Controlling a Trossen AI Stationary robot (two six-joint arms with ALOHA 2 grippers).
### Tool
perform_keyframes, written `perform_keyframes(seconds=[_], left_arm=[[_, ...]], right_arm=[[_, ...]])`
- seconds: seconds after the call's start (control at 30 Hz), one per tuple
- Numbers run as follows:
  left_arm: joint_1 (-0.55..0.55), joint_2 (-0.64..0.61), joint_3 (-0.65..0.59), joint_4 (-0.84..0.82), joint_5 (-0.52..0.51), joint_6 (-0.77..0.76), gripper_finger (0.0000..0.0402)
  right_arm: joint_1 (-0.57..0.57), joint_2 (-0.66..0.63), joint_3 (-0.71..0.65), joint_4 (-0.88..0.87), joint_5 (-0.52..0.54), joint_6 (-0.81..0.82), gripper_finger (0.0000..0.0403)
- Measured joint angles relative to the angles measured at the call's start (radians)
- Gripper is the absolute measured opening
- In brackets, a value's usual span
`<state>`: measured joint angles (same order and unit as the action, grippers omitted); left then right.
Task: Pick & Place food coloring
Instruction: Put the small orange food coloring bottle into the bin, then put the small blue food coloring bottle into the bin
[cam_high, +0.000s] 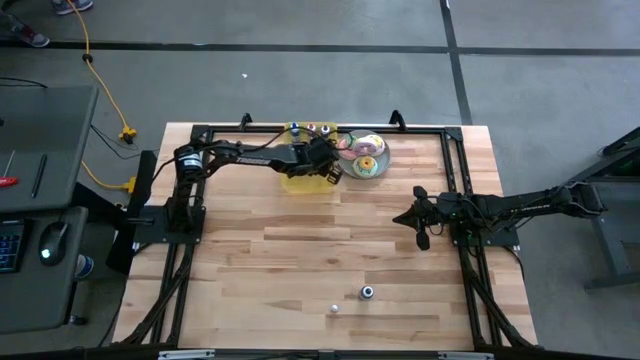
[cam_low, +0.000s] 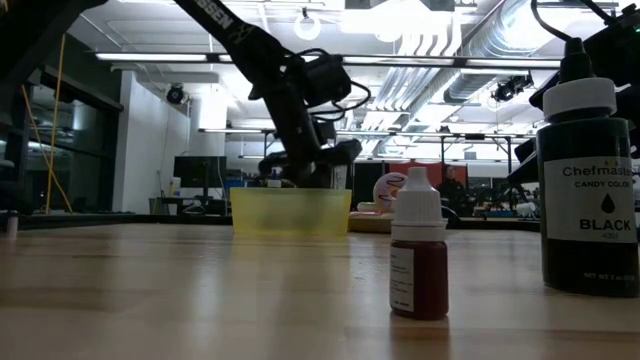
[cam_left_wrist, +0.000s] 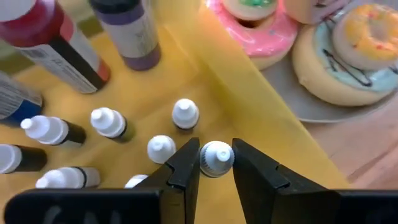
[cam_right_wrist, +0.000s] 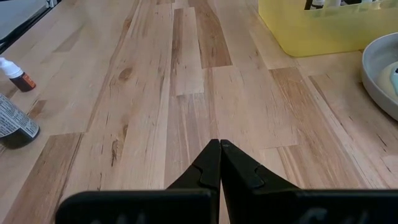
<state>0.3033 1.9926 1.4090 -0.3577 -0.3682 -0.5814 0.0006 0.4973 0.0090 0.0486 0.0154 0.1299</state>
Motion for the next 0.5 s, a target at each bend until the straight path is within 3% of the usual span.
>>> perform_keyframes(seconds=[0.13,0.5], left_arm=[[-0.003,0.0,0.0,-0.002,-0.003,0.011,0.0101],[-0.002,0.0,0.0,0.003,-0.04,0.028,0.0202]], right_arm=[[0.0,0.0,0.0,0.0,0.0,0.0,0.0],[0.0,0.0,0.0,0.0,0.0,0.0,0.0]])
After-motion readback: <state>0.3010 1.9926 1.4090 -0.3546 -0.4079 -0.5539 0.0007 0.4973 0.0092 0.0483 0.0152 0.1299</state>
